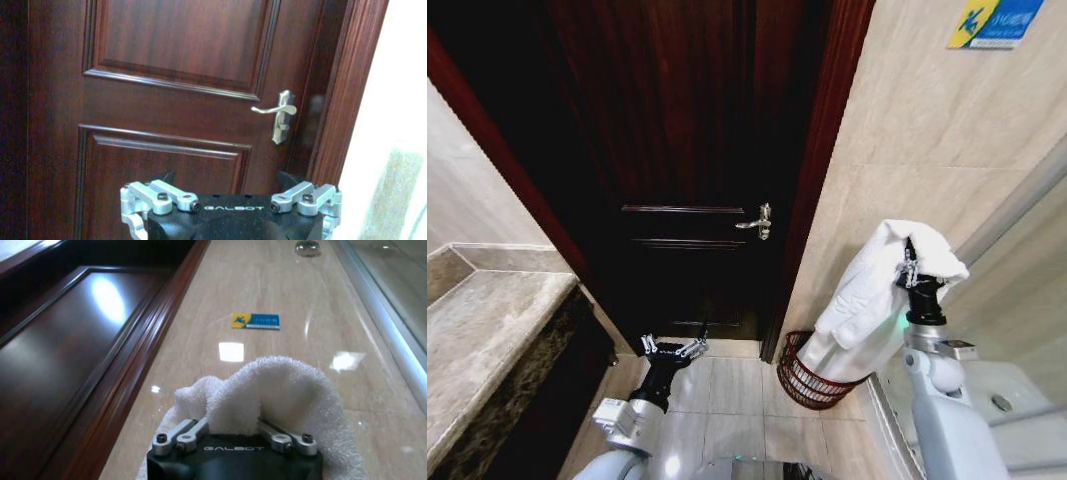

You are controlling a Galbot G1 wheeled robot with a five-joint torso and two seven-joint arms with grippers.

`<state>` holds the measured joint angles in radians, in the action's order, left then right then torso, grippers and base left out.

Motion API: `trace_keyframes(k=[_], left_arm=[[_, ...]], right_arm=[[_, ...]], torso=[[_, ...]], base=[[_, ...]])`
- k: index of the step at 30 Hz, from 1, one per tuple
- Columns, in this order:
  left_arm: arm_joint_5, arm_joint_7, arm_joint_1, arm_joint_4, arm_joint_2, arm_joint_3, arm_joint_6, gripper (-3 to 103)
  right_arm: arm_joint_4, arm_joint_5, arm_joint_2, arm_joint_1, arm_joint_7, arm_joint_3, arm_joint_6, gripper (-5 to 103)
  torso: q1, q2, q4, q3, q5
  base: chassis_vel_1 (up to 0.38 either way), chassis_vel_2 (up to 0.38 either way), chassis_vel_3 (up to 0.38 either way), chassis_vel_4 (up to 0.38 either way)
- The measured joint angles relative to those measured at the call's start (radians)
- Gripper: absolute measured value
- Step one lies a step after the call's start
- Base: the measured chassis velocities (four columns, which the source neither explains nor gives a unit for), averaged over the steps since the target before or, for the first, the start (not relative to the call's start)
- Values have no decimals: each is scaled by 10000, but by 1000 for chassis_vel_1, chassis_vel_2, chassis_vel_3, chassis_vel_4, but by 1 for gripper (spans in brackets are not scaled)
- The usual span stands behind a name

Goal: Discard the used towel into the hamper.

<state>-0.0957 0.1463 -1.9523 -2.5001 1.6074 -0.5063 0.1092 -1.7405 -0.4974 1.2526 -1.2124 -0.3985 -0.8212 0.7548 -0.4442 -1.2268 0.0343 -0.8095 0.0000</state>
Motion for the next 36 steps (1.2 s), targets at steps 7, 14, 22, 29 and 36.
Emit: trace_keyframes(k=[7,14,22,29,36], left_arm=[[0,0,1,0,0,0,0,100],[0,0,0,0,-1,0,0,100],[0,0,1,0,0,0,0,100],[0,0,1,0,0,0,0,100],[0,0,0,0,0,0,0,100]], right_arm=[[109,-29,49,-280,-109,-30,174,11],[242,-284,134,-468,-403,-108,434,11],[887,-1055,327,-1165,-1272,-269,697,11],[1514,-1385,461,-1361,-1643,-224,700,11],[3081,-1819,513,-1109,-2246,-18,698,11]], torso=[[0,0,0,0,0],[-3,1,0,-1,-2],[-6,3,-1,-2,-3],[3,1,0,1,-4],[0,1,0,0,2]], base=[[-45,47,55,-46],[-93,86,105,-91],[-90,76,87,-81],[0,0,0,0],[0,0,0,0]])
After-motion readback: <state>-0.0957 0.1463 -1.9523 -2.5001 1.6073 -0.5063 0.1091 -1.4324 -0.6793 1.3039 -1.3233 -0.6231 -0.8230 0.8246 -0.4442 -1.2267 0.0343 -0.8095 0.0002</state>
